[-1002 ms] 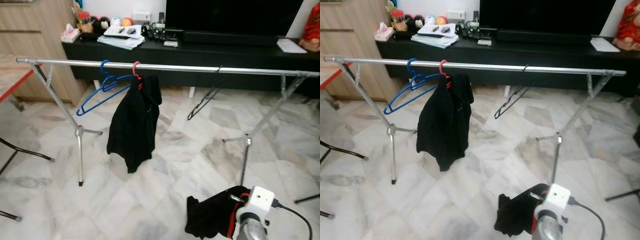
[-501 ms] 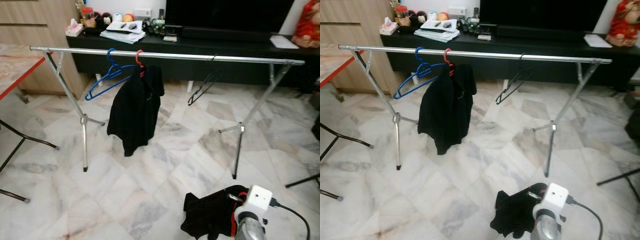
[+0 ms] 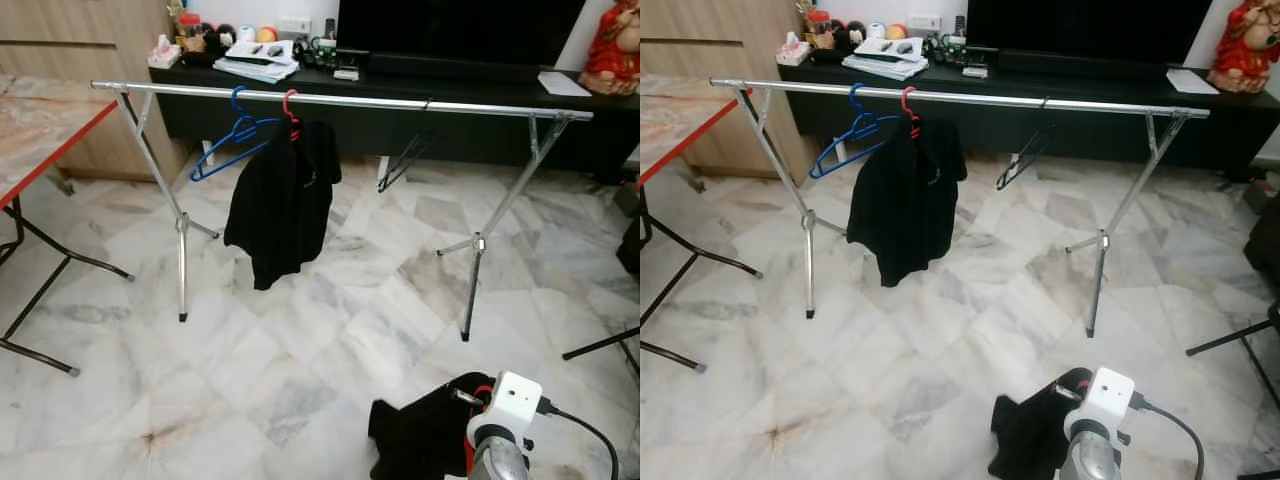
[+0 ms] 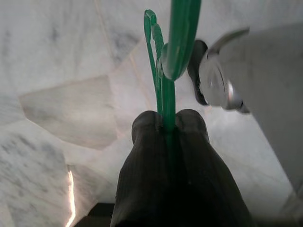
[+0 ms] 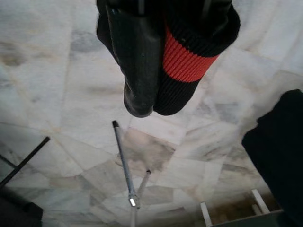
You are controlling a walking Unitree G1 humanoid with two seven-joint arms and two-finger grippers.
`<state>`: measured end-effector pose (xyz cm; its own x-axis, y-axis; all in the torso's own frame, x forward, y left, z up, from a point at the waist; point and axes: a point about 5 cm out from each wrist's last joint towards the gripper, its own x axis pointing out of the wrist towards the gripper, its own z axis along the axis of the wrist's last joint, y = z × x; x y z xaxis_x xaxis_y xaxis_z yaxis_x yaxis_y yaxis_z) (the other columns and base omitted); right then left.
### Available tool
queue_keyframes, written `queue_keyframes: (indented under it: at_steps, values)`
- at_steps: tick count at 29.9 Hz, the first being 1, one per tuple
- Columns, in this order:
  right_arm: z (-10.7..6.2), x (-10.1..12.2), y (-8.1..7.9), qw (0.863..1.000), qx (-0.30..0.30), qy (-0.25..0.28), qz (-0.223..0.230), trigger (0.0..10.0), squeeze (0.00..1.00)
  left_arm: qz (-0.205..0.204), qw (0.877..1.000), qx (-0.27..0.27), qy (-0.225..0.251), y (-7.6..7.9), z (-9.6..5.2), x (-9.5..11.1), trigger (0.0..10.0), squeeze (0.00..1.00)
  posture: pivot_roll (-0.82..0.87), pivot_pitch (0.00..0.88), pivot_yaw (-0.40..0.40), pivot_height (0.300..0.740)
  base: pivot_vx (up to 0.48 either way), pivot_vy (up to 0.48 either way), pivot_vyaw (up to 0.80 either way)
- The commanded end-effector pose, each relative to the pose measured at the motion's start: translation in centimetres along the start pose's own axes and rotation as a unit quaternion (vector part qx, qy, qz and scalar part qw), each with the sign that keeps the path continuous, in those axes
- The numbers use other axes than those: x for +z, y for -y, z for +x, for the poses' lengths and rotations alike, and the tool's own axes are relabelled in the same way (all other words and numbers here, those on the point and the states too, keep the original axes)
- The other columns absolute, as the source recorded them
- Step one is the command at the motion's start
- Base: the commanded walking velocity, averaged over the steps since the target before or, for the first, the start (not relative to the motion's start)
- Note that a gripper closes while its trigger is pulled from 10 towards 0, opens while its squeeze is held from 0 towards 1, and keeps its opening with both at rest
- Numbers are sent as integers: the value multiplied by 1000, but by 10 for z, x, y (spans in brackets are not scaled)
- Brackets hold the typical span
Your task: Hang hanger
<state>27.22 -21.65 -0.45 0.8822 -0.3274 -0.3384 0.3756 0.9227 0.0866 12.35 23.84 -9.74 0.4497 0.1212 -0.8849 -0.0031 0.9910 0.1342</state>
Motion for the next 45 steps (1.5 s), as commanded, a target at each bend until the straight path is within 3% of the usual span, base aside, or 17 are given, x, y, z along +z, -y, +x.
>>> queue_keyframes:
  at_steps: [1, 9, 13, 15, 16, 18, 20, 21, 24, 27, 32, 33, 37, 39, 40, 42, 45]
  values:
    - [2, 5, 1, 1000, -1, 9, 3, 10000, 0, 3, 1000, -4, -8, 2, 0, -4, 10000, 0, -48, 112, -8, 740, 0, 0, 0]
    - [5, 11, -3, 1000, 4, 18, 5, 10000, 0, 4, 1000, -8, 20, 9, 3, 12, 10000, 0, -52, 107, -9, 740, 0, 0, 0]
    - [10, 23, -9, 999, 23, 37, 9, 10000, 0, 25, 997, -8, 76, 8, 4, 40, 10000, 0, -56, 102, -10, 740, 0, 0, 0]
    - [13, 33, -15, 998, 41, 52, 6, 10000, 0, 34, 992, -5, 125, 6, 4, 65, 10000, 0, -56, 96, -11, 740, 0, 0, 0]
    - [17, 43, -21, 996, 59, 67, -4, 10000, 0, 41, 984, -7, 173, 5, 2, 90, 10000, 0, -56, 96, -11, 740, 0, 0, 0]
    - [18, 50, -26, 994, 76, 77, -12, 10000, 0, 45, 978, -11, 203, 5, 0, 106, 10000, 0, -53, 89, -10, 740, 0, 0, 0]
    - [21, 61, -36, 989, 107, 95, -25, 10000, 0, 53, 965, -20, 257, 8, -6, 136, 10000, 0, -53, 85, -10, 740, 0, 0, 0]
    - [23, 75, -50, 981, 147, 116, -49, 10000, 0, 67, 946, -34, 315, 12, -16, 167, 10000, 0, -55, 75, -11, 740, 0, 0, 0]
    - [25, 87, -65, 970, 192, 123, -84, 10000, 0, 79, 930, -57, 355, 18, -25, 188, 10000, 0, -57, 70, -13, 740, 0, 0, 0]
    - [26, 93, -75, 961, 223, 119, -110, 10000, 0, 99, 918, -86, 375, 24, -29, 197, 10000, 0, -58, 63, -17, 740, 0, 0, 0]
    - [32, 100, -84, 938, 248, 78, -231, 10000, 0, 193, 882, -176, 393, 42, -48, 215, 10000, 0, -53, 57, -25, 740, 0, 0, 0]
    - [35, 103, -81, 940, 241, 65, -234, 10000, 0, 226, 872, -211, 380, 45, -54, 217, 10000, 0, -52, 60, -29, 740, 0, 0, 0]
    - [37, 104, -79, 939, 233, 54, -247, 10000, 0, 276, 858, -252, 353, 49, -59, 216, 10000, 0, -49, 67, -34, 740, 0, 0, 0]
    - [35, 98, -83, 927, 245, 45, -279, 10000, 0, 315, 841, -289, 331, 53, -67, 218, 10000, 0, -46, 75, -38, 740, 0, 0, 0]
    - [35, 98, -83, 927, 245, 45, -279, 10000, 0, 315, 841, -289, 331, 53, -67, 218, 10000, 0, -46, 75, -38, 740, 0, 0, 0]
    - [35, 97, -86, 933, 247, 36, -258, 10000, 0, 343, 826, -321, 311, 57, -76, 220, 10000, 0, -46, 83, -39, 740, 0, 0, 0]
    - [35, 102, -92, 940, 249, 40, -231, 10000, 0, 359, 813, -346, 301, 60, -85, 223, 10000, 0, -46, 88, -40, 740, 0, 0, 0]
